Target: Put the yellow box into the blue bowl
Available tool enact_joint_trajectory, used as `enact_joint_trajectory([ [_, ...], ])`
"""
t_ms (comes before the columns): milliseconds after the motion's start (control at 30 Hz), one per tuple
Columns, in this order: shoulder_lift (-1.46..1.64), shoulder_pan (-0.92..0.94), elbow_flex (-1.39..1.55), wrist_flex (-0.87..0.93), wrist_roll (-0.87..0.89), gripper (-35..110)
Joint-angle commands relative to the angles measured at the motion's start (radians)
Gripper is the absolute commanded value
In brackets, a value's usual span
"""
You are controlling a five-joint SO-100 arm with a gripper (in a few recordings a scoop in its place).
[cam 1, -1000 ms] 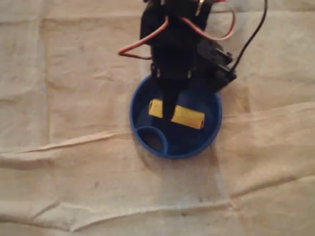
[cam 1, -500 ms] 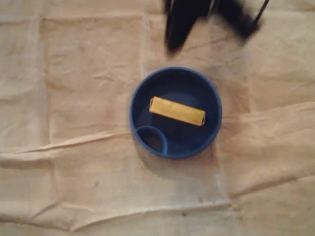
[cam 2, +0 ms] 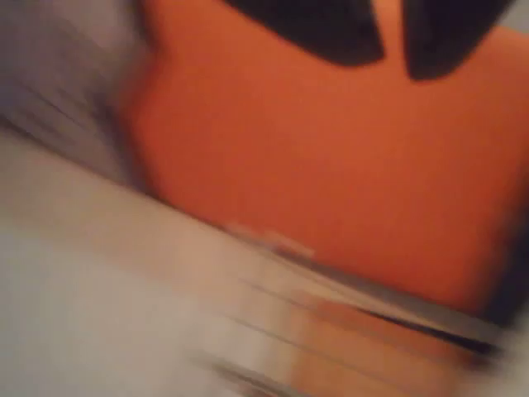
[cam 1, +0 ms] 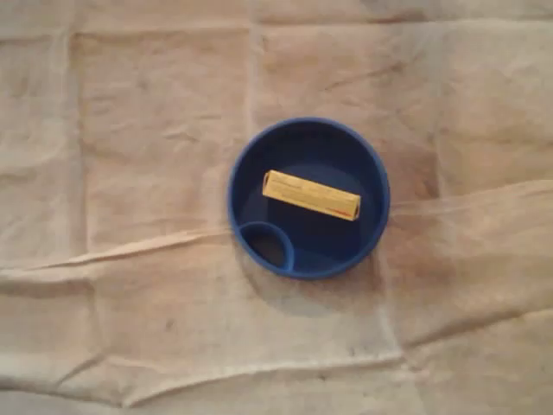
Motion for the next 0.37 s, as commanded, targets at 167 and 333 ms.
enact_joint_trajectory([
  [167, 0.322, -0.008, 0.281, -0.006, 0.009, 0],
  [333, 0.548, -0.008, 0.531, -0.009, 0.008, 0],
])
